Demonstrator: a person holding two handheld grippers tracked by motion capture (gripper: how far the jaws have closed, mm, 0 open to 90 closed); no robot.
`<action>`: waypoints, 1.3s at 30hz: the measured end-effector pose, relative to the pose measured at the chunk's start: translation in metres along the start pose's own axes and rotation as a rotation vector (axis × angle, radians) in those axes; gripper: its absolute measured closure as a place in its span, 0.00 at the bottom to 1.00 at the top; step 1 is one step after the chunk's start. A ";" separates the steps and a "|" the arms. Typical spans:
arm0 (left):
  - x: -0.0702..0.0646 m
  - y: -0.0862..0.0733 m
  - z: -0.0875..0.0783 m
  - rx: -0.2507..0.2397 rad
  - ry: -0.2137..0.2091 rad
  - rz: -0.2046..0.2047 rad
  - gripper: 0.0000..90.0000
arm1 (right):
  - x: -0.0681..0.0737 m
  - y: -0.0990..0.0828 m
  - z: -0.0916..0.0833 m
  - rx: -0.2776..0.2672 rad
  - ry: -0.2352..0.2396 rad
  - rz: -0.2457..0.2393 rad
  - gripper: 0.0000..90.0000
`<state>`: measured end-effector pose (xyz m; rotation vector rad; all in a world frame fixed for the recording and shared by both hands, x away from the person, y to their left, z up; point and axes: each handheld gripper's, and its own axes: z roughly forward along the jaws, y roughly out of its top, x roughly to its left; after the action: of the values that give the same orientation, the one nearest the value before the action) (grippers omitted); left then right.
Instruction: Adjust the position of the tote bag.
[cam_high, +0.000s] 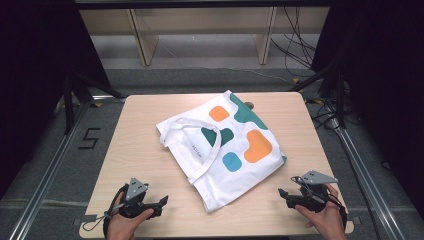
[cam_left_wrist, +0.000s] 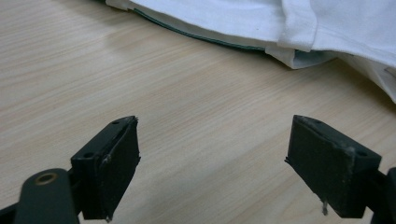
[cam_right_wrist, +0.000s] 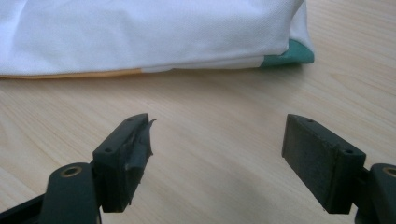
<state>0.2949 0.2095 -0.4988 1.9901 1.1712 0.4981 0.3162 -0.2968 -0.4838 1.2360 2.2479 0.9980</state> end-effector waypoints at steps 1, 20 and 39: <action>0.000 0.000 0.000 0.000 0.000 0.000 0.18 | -0.001 0.000 0.000 0.000 0.003 -0.012 0.27; 0.000 0.001 0.000 -0.012 0.027 -0.003 0.18 | 0.040 0.022 0.014 -0.011 0.074 -0.100 0.27; 0.002 0.000 0.000 -0.030 0.041 -0.026 0.19 | 0.125 0.065 0.054 -0.006 0.267 -0.277 0.30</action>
<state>0.2959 0.2116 -0.4986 1.9452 1.2064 0.5419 0.3195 -0.1462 -0.4709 0.7956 2.5271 1.1120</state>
